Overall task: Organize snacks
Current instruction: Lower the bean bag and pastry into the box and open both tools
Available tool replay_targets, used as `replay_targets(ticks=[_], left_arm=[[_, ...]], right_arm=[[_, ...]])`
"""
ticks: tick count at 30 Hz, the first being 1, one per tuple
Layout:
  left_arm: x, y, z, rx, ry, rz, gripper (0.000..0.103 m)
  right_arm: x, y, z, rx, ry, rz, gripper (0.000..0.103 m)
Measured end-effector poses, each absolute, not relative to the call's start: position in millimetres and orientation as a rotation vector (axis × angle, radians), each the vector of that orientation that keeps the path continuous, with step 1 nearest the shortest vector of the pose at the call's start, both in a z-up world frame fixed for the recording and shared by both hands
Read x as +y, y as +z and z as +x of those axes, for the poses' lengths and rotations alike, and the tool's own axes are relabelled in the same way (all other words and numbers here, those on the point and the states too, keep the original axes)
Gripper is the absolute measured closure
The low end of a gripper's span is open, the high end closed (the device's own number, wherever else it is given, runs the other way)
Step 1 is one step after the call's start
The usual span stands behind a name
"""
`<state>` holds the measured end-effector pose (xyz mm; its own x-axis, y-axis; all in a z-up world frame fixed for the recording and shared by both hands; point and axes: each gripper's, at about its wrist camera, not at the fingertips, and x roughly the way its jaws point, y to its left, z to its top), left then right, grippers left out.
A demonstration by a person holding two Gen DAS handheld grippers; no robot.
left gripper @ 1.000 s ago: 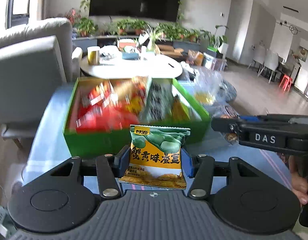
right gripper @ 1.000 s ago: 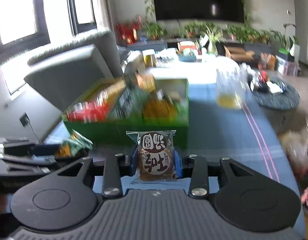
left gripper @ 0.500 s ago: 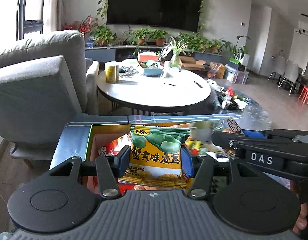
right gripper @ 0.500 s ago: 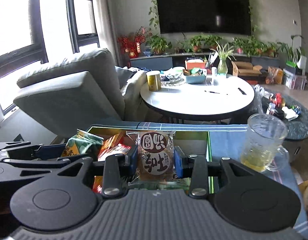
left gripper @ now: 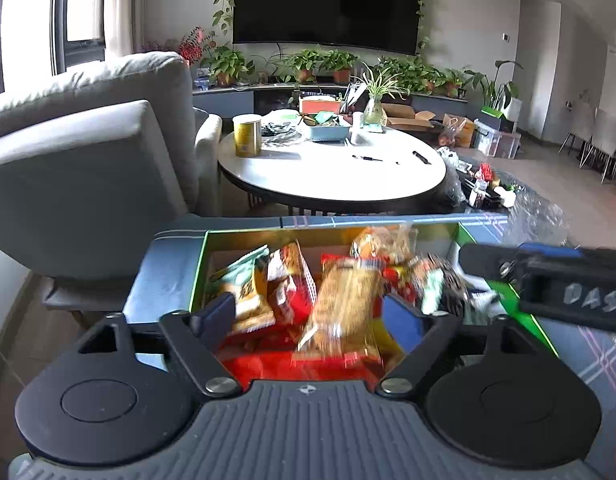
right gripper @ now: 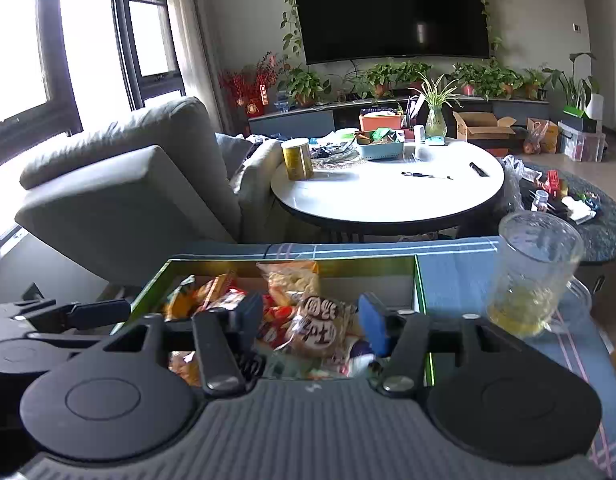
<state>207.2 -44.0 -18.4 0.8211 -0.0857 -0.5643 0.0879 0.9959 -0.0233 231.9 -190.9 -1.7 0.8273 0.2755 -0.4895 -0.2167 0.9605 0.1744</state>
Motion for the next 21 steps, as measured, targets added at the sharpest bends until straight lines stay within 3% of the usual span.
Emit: replay_targets(ticks=[3,21], left_arm=[[-50,-14,181,0.567,-0.06,0.033,0.018],[-58,19,71,0.472,-0.057,0.033,0.017]], right_arm=[[-192,8,207,0.508,0.263,0.116,0.036],[-198,34,102,0.422,0.267,0.114,0.036]])
